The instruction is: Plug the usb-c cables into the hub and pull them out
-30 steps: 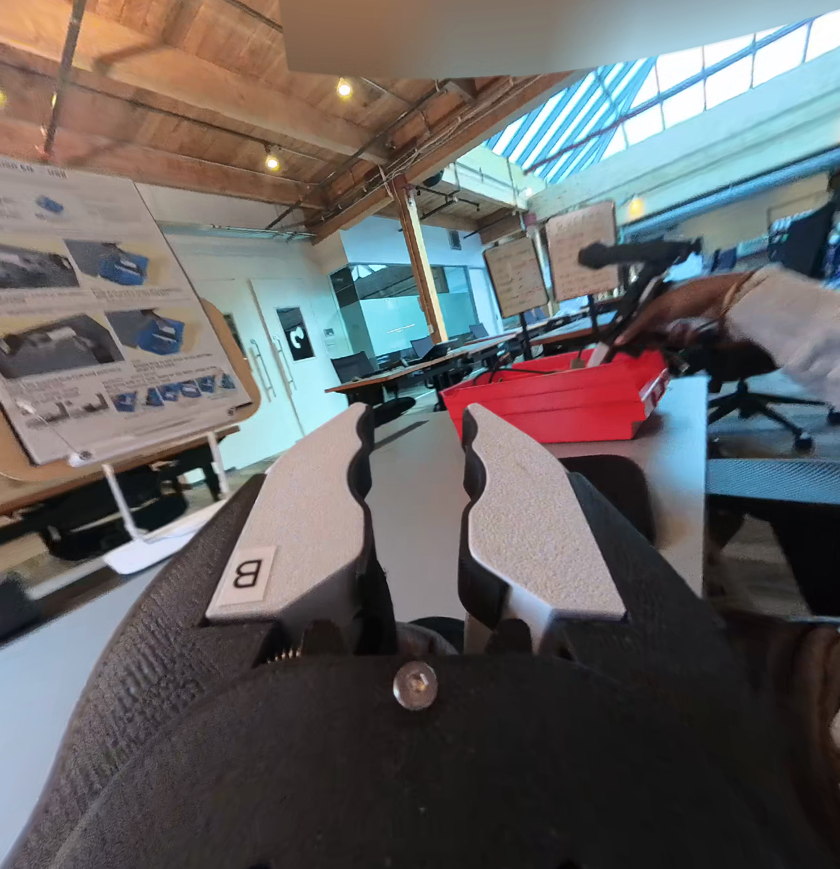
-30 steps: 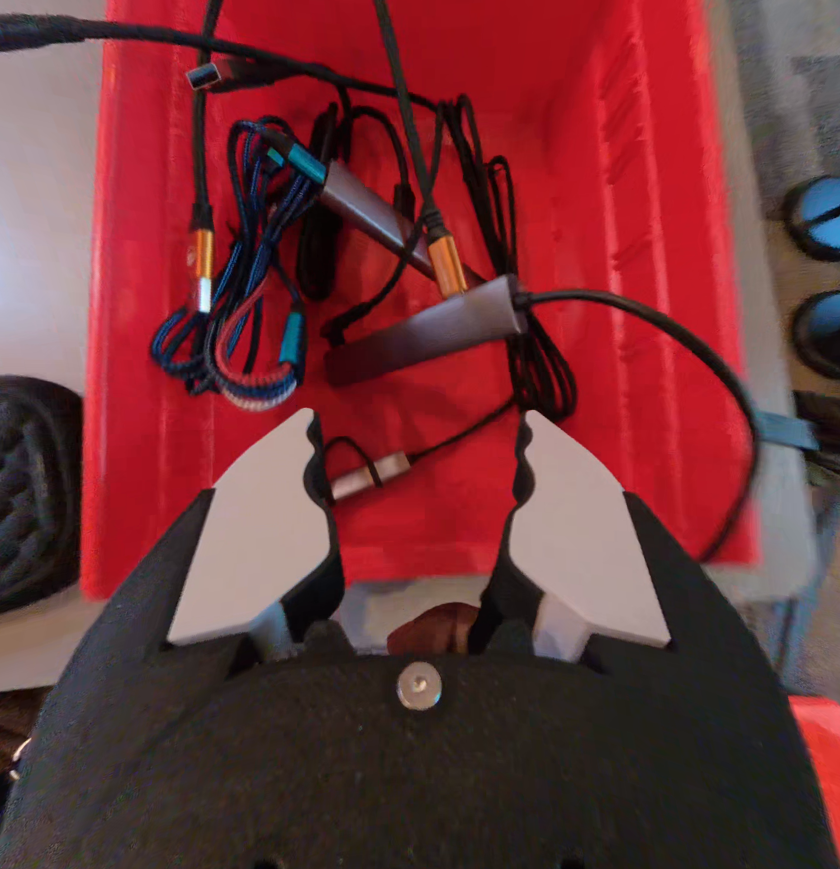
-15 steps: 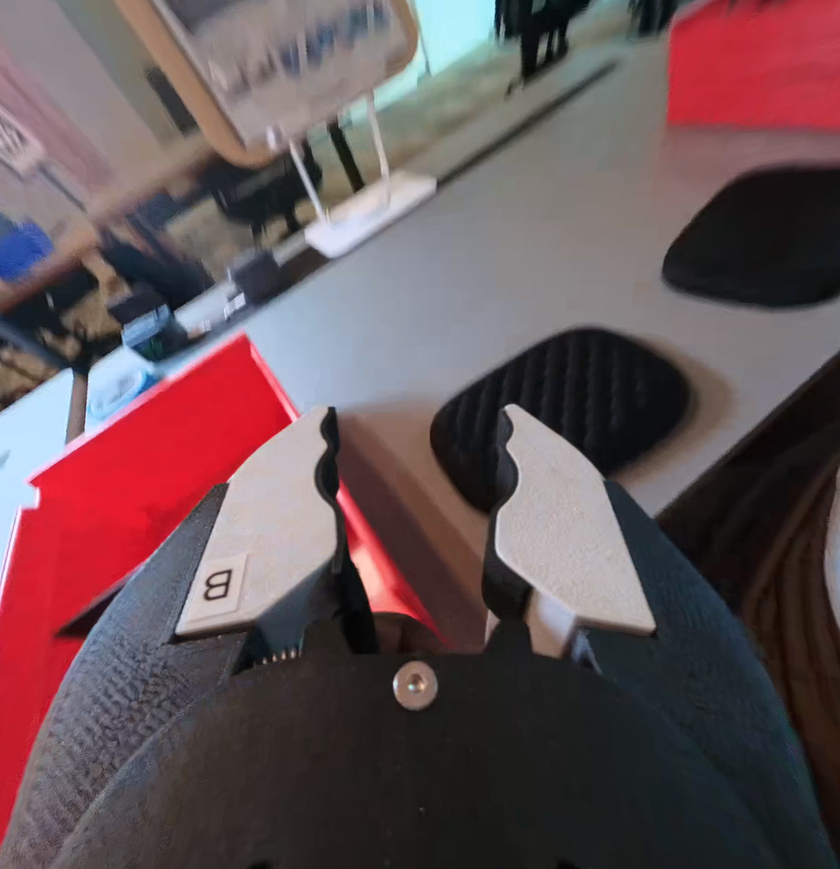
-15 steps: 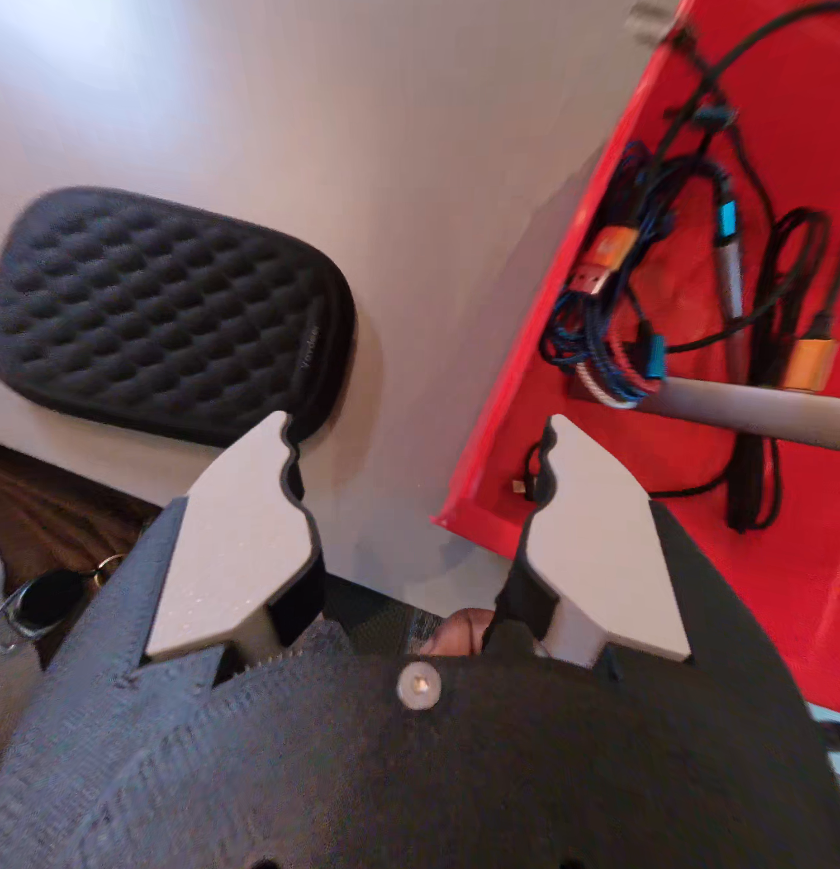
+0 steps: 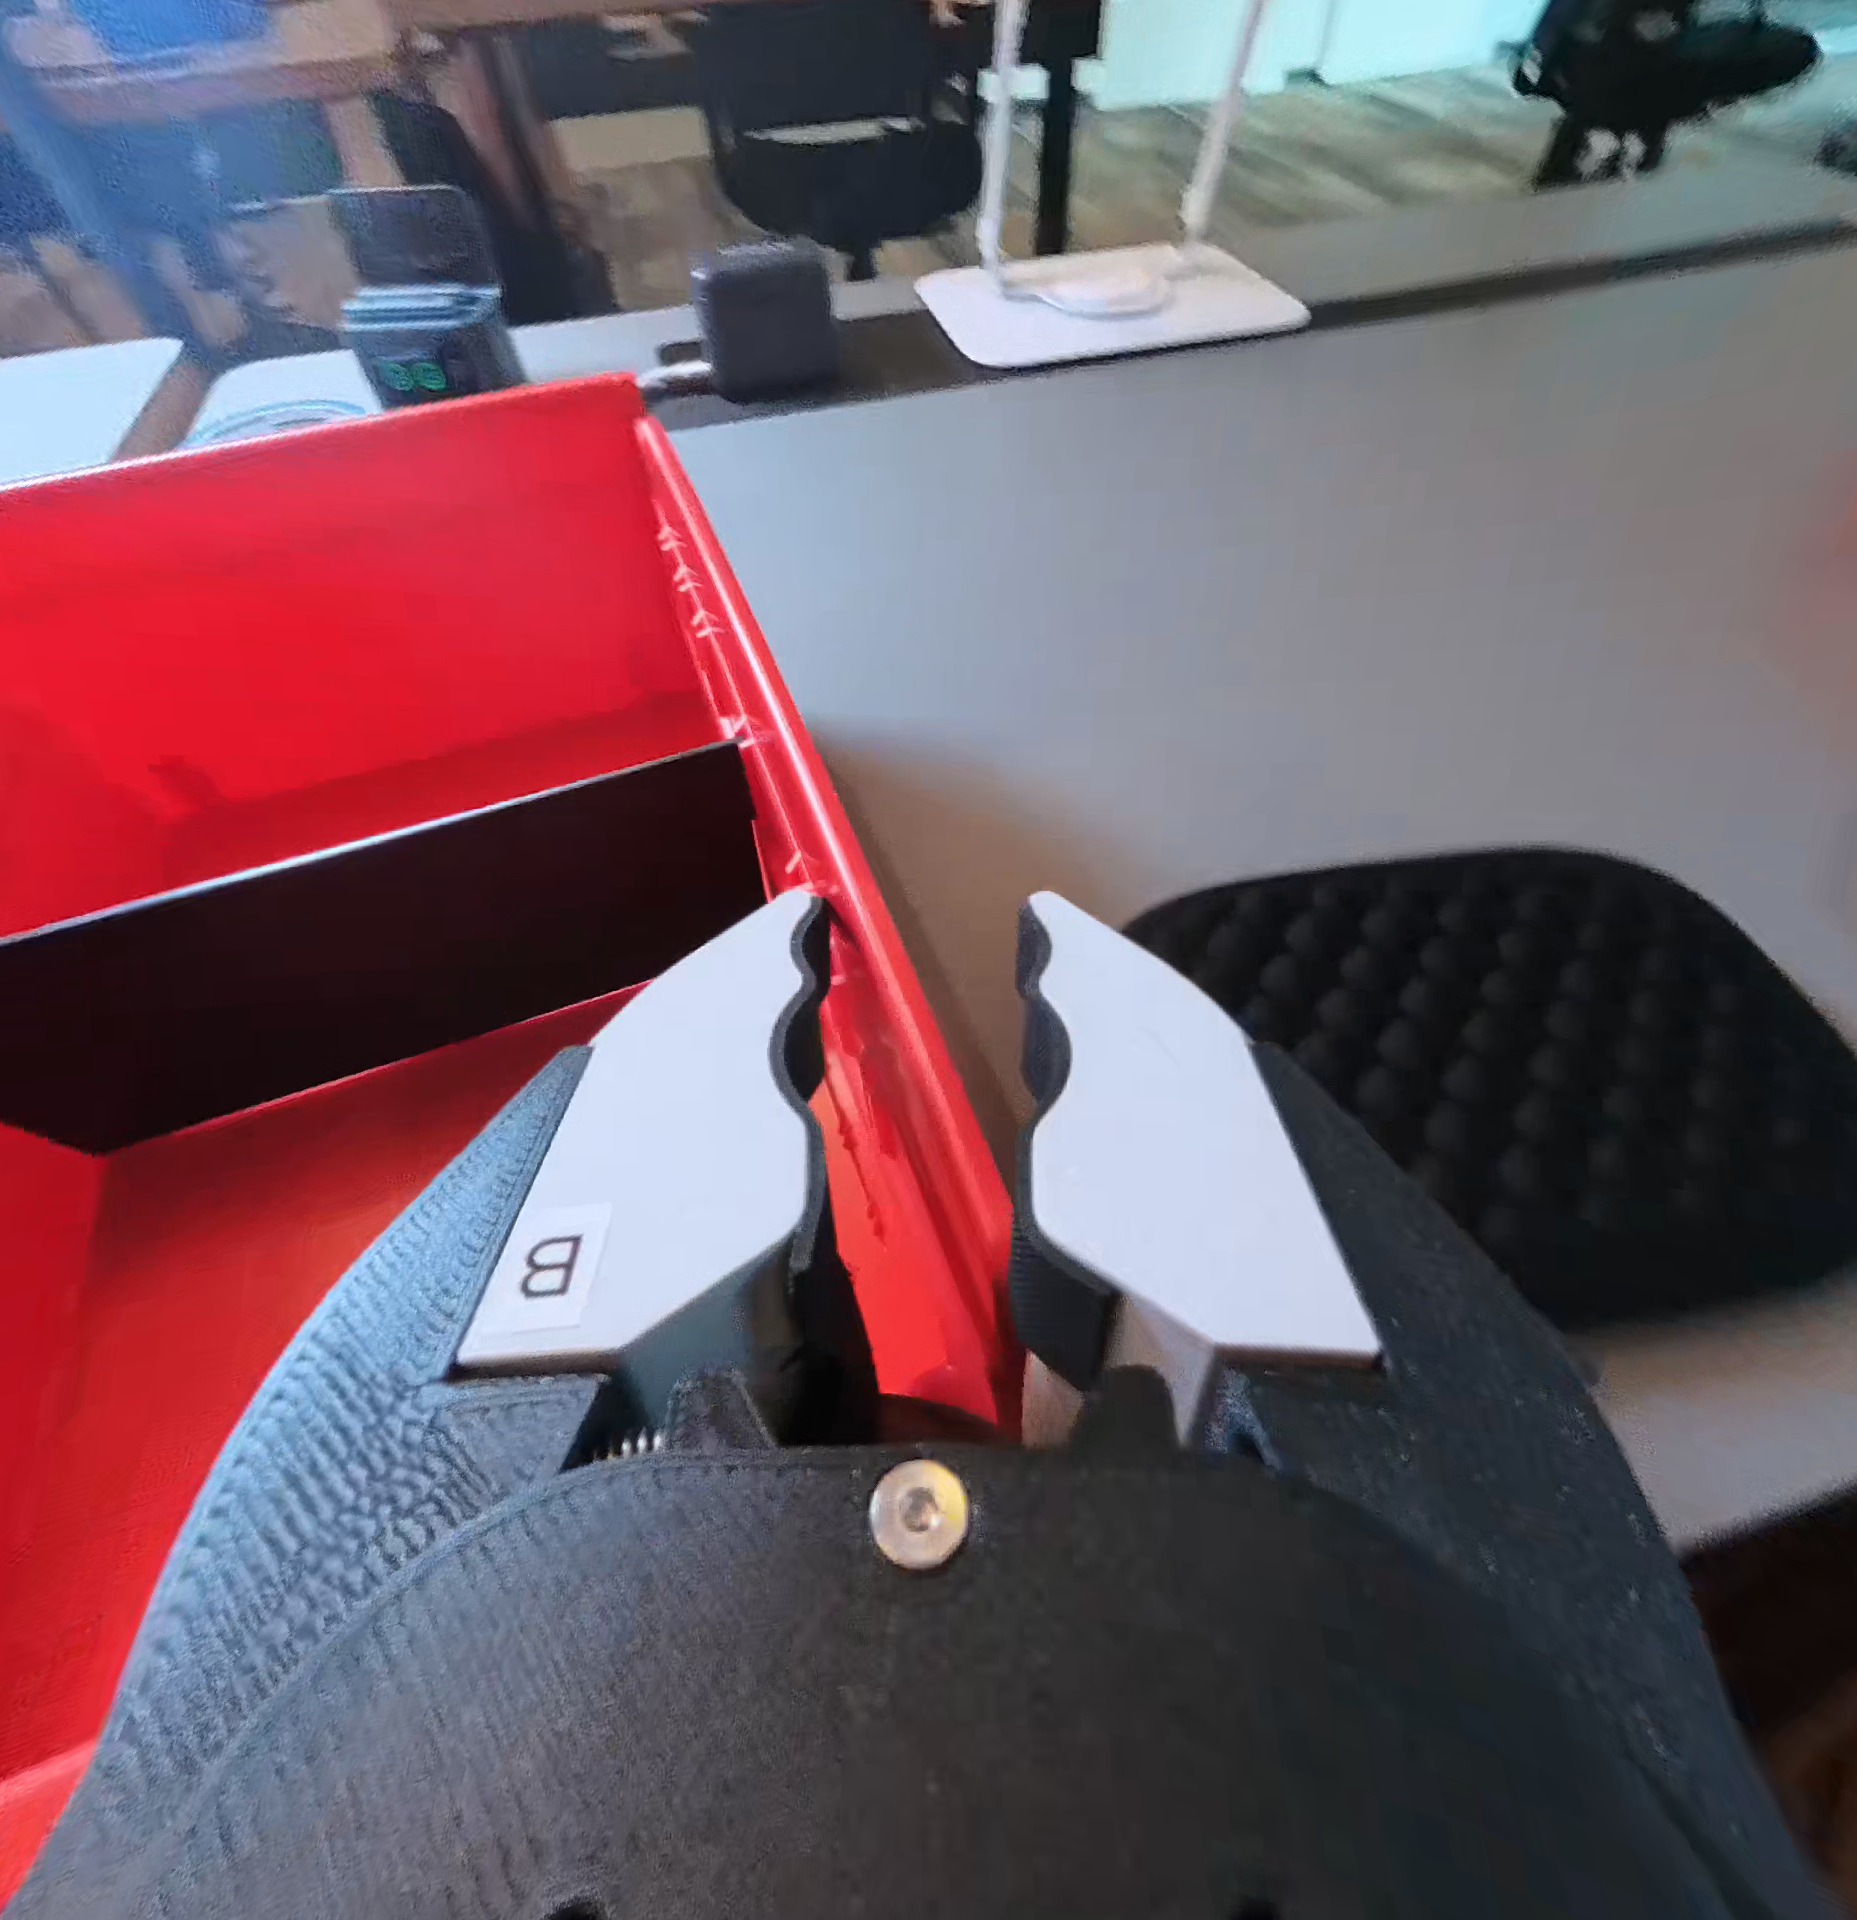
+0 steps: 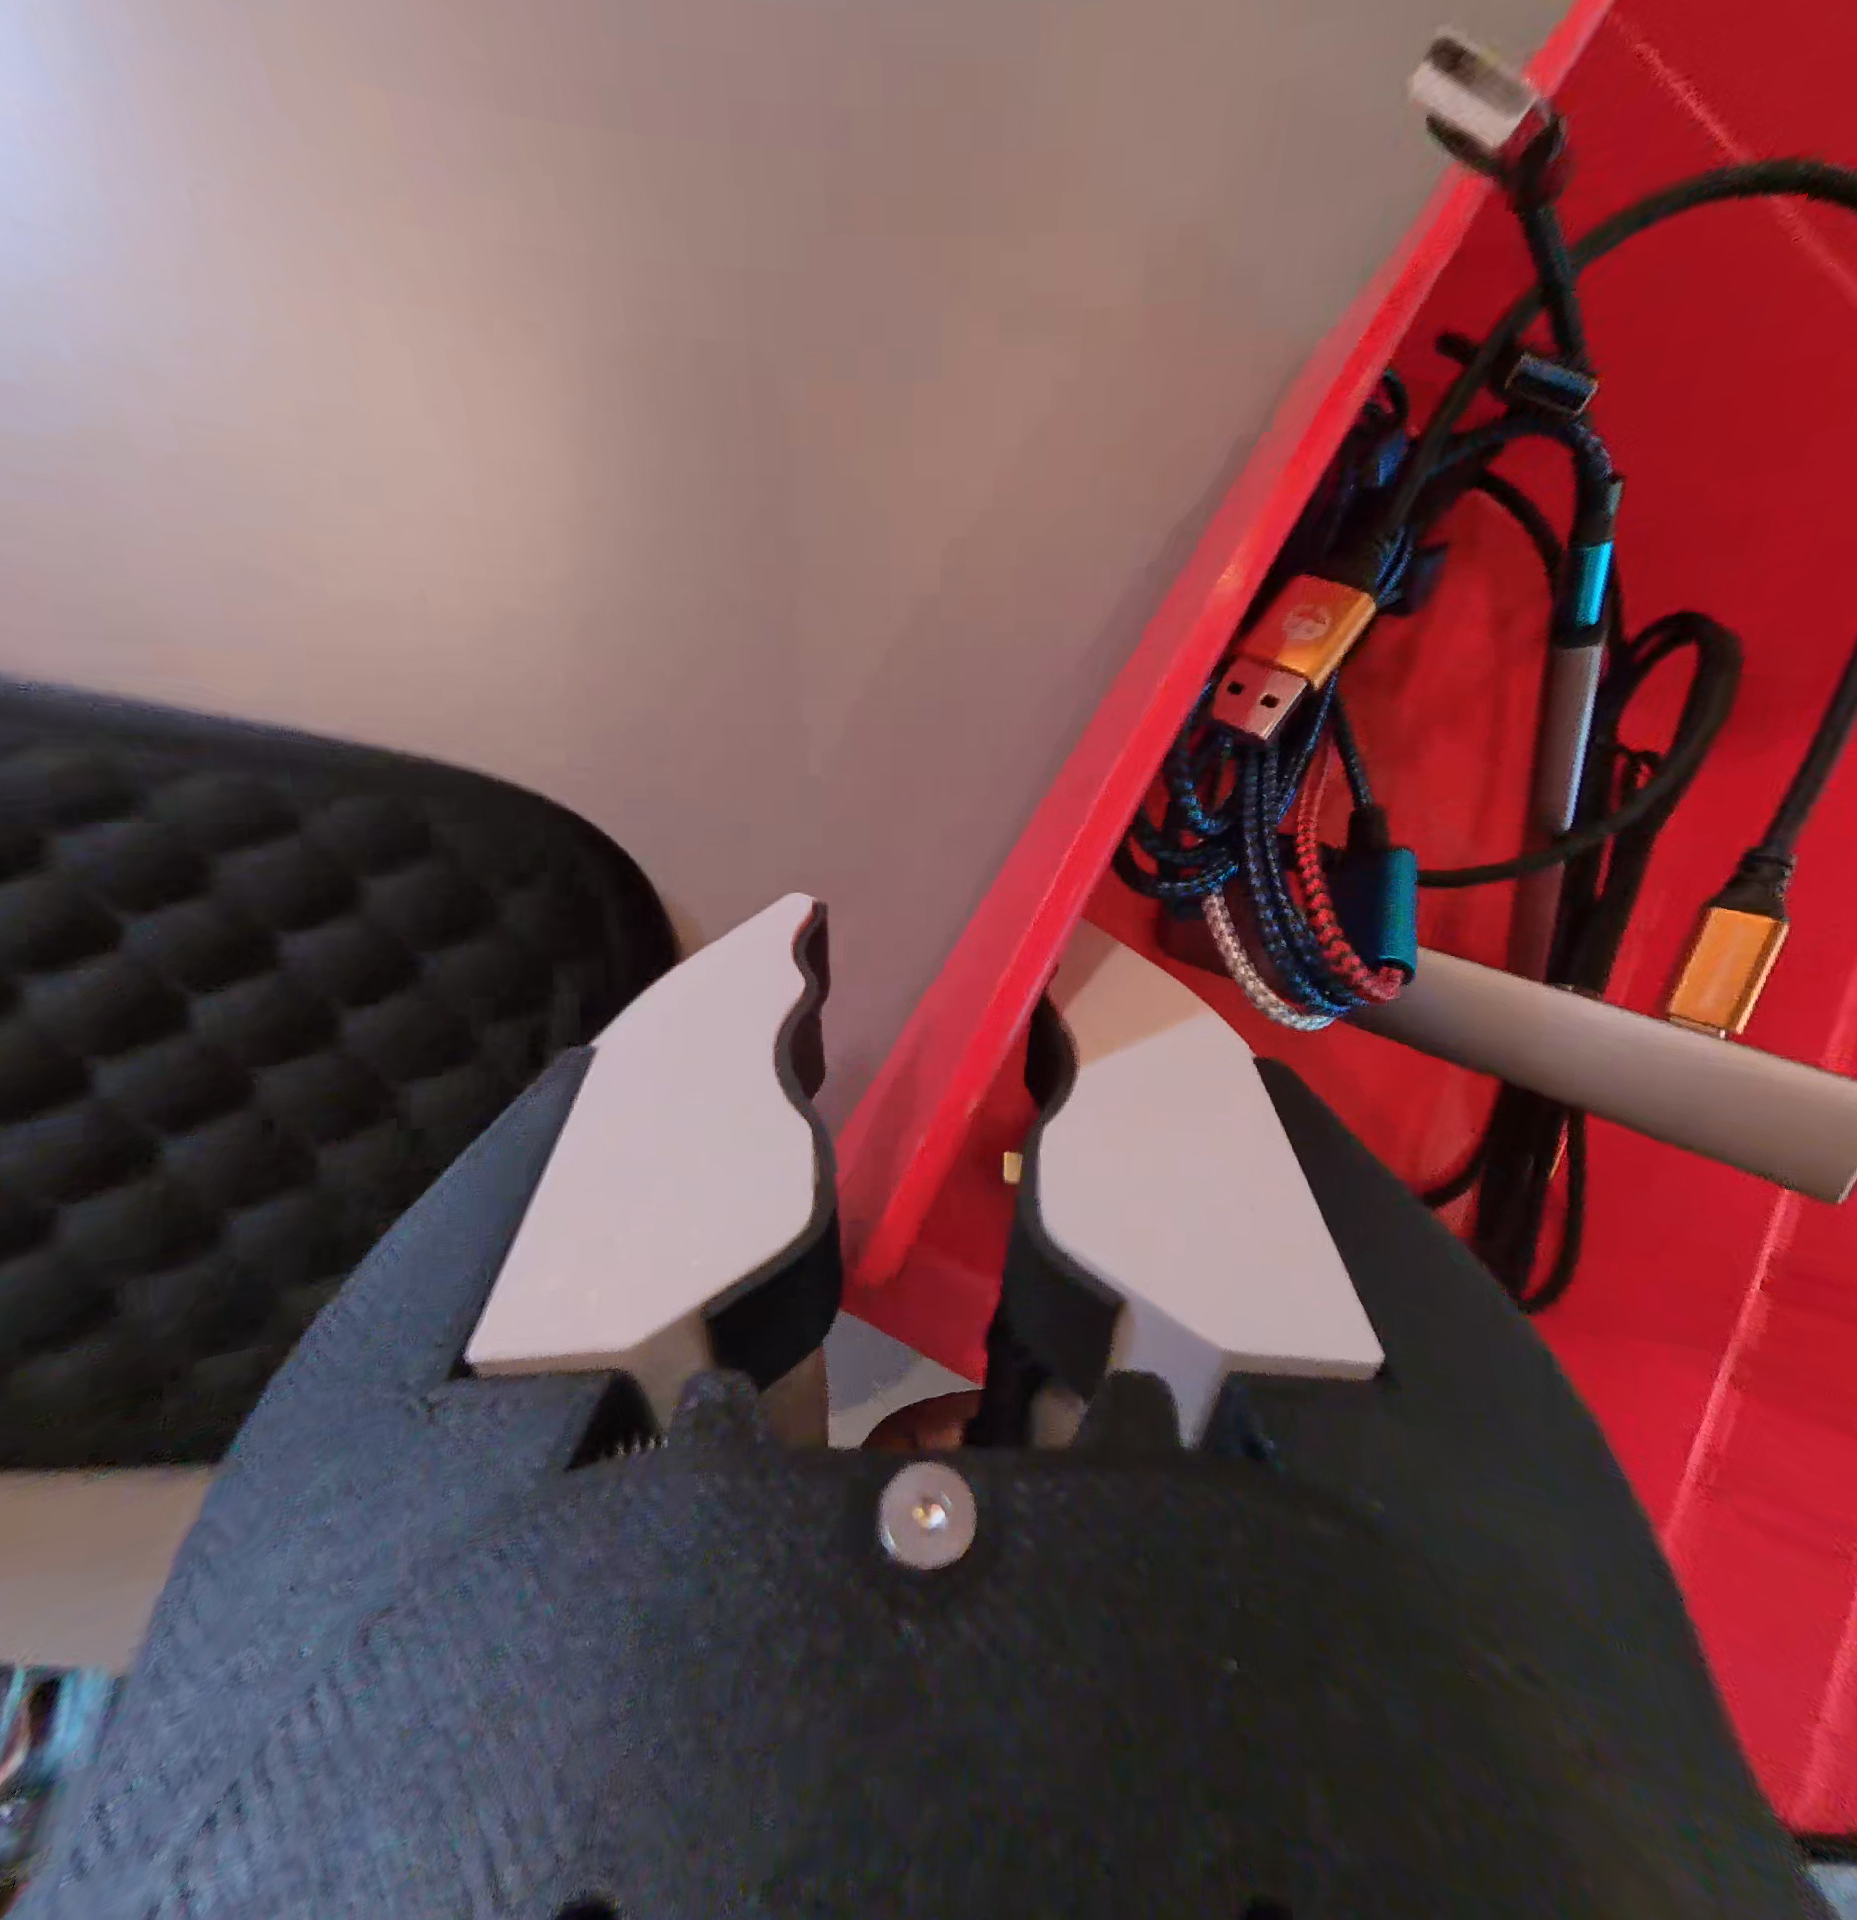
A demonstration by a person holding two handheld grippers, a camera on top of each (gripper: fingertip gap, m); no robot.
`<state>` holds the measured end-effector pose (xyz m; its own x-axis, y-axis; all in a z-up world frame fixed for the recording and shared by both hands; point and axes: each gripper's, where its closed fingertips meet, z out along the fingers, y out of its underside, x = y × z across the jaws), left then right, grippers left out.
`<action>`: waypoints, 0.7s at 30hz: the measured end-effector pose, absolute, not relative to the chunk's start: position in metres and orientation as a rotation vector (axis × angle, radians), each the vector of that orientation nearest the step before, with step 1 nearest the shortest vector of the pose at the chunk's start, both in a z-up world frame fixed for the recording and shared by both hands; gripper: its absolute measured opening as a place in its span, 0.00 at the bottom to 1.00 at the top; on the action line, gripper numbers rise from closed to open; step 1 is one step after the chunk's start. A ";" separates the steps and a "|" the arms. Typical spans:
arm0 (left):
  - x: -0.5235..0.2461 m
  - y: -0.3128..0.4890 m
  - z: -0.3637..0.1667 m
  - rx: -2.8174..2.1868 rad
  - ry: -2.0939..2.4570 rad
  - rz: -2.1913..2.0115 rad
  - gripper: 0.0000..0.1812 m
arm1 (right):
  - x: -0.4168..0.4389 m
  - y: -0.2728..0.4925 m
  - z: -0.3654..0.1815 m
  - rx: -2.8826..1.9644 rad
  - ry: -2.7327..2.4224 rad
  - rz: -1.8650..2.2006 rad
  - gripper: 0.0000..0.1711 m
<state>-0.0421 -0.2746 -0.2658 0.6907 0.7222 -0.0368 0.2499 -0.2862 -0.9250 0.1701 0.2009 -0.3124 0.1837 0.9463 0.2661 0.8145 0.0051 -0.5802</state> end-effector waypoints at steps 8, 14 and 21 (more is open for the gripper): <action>-0.050 -0.226 -0.259 -1.658 -0.849 0.356 0.33 | 0.111 0.166 -0.313 -1.688 -1.716 0.136 0.19; -0.057 -0.209 -0.257 -1.613 -0.832 0.289 0.37 | 0.062 0.143 -0.308 -1.623 -1.806 0.476 0.15; -0.042 -0.225 -0.228 -1.506 -0.762 0.296 0.36 | 0.009 0.073 -0.311 -1.424 -2.032 0.443 0.23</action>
<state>-0.0420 -0.2246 -0.2280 0.7399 0.6177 0.2665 0.2754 0.0833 -0.9577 0.0086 0.0725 -0.3107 -0.2344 0.9282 0.2889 0.7234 0.3650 -0.5860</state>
